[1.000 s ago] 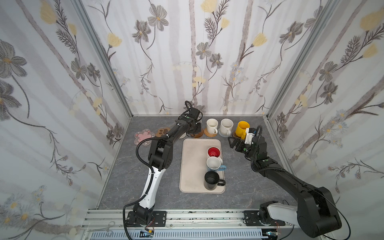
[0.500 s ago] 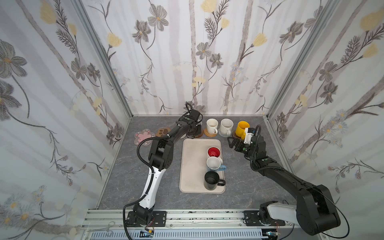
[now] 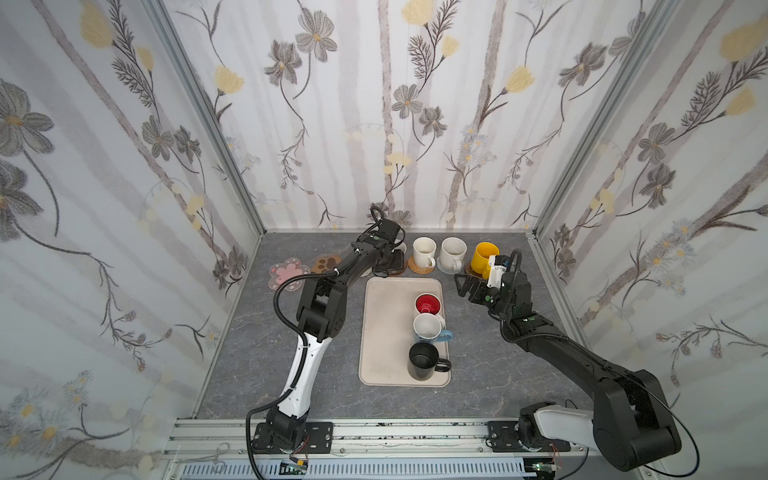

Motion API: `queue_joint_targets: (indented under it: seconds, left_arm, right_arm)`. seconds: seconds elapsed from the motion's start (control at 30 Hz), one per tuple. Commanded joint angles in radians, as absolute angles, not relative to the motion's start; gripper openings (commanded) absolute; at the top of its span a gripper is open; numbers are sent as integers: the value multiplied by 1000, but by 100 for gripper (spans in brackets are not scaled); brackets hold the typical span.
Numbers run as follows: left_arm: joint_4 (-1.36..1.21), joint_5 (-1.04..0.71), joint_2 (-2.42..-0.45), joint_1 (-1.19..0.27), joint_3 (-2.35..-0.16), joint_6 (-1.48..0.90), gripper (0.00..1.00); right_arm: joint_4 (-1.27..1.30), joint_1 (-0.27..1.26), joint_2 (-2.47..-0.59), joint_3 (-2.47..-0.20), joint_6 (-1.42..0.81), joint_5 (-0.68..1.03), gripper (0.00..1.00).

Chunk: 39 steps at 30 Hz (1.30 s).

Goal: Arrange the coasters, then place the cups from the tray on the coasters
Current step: 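Lower the lavender mug onto the round wooden coaster and open the left gripper, then move the left gripper over the tray while the right gripper nears the red mug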

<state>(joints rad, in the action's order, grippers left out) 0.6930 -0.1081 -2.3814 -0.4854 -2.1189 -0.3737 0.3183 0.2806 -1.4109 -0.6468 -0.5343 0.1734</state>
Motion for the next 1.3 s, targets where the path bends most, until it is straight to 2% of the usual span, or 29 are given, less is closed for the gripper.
queue_joint_targets:
  seconds: [0.0, 0.1, 0.23, 0.5, 0.6, 0.7, 0.77, 0.83, 0.97, 1.27]
  left_arm:
    - [692, -78, -2355, -488, -2137, -364, 72]
    - [692, -61, -2332, -488, -2148, -363, 79]
    - [691, -48, -2273, -490, -2141, -367, 86]
    - [688, 5, -2145, -528, -2058, -368, 91]
    - [680, 22, -2108, -550, -2003, -373, 92]
    - [648, 27, -2064, -566, -1918, -383, 93]
    - [605, 19, -2021, -570, -1839, -396, 93]
    - [560, 3, -1978, -571, -1762, -410, 94]
    - [486, -9, -1896, -580, -1625, -432, 94]
    - [341, -25, -1690, -582, -1322, -490, 95]
  right_arm:
    - [366, 285, -1399, -647, -495, 194, 100]
    - [359, 285, -1397, -653, -477, 206, 97]
    - [330, 284, -1384, -663, -458, 220, 86]
    - [232, 285, -1390, -723, -440, 277, 66]
    - [166, 285, -1408, -761, -423, 298, 67]
    - [96, 285, -1428, -804, -404, 319, 76]
    - [63, 285, -1429, -803, -396, 330, 77]
    - [36, 285, -1424, -796, -390, 336, 74]
    - [-11, 286, -1401, -776, -378, 343, 61]
    - [-143, 334, -1417, -761, -330, 315, 59]
